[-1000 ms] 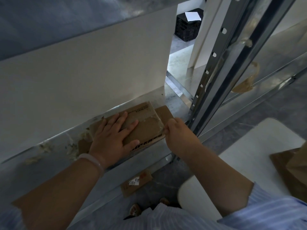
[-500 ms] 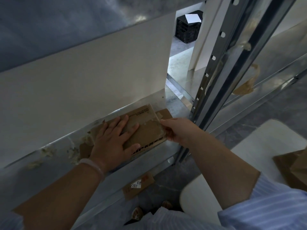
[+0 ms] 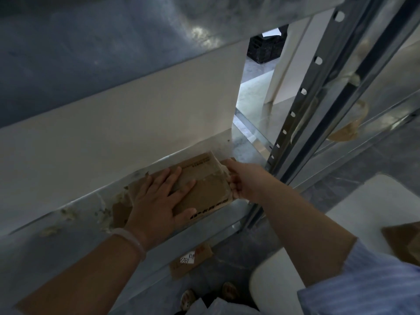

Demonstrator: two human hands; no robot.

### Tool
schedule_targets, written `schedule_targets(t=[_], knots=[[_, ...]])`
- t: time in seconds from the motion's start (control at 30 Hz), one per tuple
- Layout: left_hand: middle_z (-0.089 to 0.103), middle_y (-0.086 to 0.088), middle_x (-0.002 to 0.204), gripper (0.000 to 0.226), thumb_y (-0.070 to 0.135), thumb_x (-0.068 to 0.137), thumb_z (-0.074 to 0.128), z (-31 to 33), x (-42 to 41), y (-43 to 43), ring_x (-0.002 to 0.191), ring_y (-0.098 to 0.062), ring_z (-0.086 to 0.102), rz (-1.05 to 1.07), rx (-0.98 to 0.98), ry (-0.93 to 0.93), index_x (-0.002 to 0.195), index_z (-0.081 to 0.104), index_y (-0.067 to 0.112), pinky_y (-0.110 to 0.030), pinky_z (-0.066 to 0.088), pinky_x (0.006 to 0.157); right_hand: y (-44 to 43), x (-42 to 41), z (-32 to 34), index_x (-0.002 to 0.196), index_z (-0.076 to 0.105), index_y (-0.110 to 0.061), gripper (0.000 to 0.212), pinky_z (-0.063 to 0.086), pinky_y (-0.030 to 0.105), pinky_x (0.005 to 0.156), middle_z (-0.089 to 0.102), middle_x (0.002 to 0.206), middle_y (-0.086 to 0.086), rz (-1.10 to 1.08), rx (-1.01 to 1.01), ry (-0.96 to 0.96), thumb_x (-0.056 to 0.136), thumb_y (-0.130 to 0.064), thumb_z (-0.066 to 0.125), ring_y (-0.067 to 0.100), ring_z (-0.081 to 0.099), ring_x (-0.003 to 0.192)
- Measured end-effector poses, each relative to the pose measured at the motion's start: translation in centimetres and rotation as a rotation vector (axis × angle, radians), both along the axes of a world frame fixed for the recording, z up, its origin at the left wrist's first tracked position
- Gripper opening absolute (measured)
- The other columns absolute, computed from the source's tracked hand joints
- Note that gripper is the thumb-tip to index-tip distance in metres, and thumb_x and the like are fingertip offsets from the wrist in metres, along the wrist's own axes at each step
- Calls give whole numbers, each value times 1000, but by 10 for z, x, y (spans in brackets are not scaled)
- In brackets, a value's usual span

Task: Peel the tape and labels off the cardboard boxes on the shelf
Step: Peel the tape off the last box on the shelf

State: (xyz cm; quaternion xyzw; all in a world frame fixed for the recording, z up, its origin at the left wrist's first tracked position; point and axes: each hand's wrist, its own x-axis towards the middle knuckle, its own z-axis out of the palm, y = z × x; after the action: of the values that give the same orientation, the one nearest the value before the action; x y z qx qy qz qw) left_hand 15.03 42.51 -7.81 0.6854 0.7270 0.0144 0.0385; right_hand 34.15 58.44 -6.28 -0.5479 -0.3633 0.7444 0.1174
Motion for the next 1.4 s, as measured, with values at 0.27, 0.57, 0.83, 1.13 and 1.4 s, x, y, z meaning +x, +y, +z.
schedule_targets(t=[0.27,0.57,0.83,1.13,1.4], knots=[[21,3,159,64,74,89,18,1,-3,-4,145,-22,21,-55,13,-7,146,27,46,-47,13,115,15,-18,3,84,60,-7,11,46,36,88,57,91,14,3,-107,27,92,-14,60,26,54,89],[19,3,159,64,74,89,20,0,-5,-6,145,-22,19,-80,7,-4,147,22,47,-52,16,115,26,-24,8,72,54,-17,24,32,23,58,45,61,-2,167,-152,-9,94,-23,59,10,36,54],[19,4,159,63,75,89,18,-1,-5,-4,145,-22,20,-60,16,-9,146,21,50,-50,15,115,11,-26,10,93,64,-9,24,45,26,64,62,82,3,275,527,-160,98,-28,50,16,58,74],[16,5,160,62,77,88,19,-2,-4,-5,146,-21,16,-62,16,-20,146,13,53,-53,18,114,9,-19,5,94,66,-11,21,56,36,74,65,90,6,51,364,-168,95,-30,58,19,61,80],[13,7,160,63,76,89,20,0,-8,-9,146,-20,13,-106,14,6,146,15,52,-47,10,114,27,-16,29,82,56,-4,11,57,33,70,60,76,8,53,-164,82,94,-4,57,19,60,70]])
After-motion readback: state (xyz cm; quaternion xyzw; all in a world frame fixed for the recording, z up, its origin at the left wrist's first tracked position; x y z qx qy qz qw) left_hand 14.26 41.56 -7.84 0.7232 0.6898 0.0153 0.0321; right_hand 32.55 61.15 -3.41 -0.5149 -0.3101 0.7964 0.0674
